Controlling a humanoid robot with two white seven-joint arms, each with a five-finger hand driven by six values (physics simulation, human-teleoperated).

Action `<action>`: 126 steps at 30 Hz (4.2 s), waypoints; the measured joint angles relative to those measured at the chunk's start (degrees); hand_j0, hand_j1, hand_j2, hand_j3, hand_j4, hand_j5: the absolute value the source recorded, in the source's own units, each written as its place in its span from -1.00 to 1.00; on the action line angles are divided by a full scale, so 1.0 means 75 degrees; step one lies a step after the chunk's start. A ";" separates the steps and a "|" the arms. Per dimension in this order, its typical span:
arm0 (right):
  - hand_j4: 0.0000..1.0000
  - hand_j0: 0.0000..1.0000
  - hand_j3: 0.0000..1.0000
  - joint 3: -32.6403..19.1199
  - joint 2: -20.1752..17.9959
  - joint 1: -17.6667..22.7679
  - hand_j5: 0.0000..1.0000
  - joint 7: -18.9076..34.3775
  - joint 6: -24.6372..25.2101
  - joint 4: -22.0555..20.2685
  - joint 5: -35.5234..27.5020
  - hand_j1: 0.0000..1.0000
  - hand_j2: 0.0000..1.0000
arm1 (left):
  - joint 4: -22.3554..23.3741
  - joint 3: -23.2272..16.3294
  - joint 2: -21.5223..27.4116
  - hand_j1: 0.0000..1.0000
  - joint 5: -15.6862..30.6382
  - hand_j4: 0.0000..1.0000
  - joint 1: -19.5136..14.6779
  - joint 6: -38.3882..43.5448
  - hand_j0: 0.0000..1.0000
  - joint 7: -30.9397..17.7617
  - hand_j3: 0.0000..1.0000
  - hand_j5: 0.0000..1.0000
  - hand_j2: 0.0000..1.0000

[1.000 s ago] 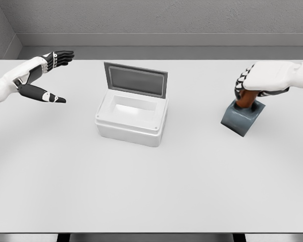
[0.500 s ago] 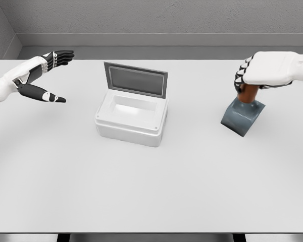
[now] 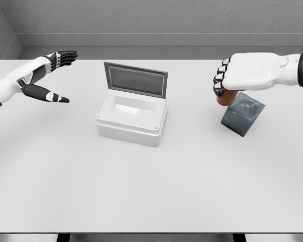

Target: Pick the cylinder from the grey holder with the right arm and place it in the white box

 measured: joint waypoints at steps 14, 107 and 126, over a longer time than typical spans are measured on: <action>0.05 0.05 0.05 0.0056 0.0579 -0.0105 0.05 0.0000 0.0000 -0.0236 0.0012 0.05 0.05 | 0.0264 -0.0015 -0.0154 1.00 -0.0010 1.00 -0.0129 -0.0006 1.00 0.0000 1.00 1.00 1.00; 1.00 1.00 1.00 -0.1797 0.0239 0.1975 1.00 0.0001 -0.0008 -0.0268 -0.1874 1.00 1.00 | 0.1038 -0.0167 -0.1159 1.00 -0.0066 1.00 -0.0690 0.0007 1.00 0.0000 1.00 1.00 1.00; 1.00 1.00 1.00 -0.6689 0.1533 0.6902 1.00 0.0000 -0.0004 -0.0125 -0.4256 1.00 1.00 | 0.1483 -0.0381 -0.2077 1.00 -0.0112 1.00 -0.1008 0.0318 1.00 0.0000 1.00 1.00 1.00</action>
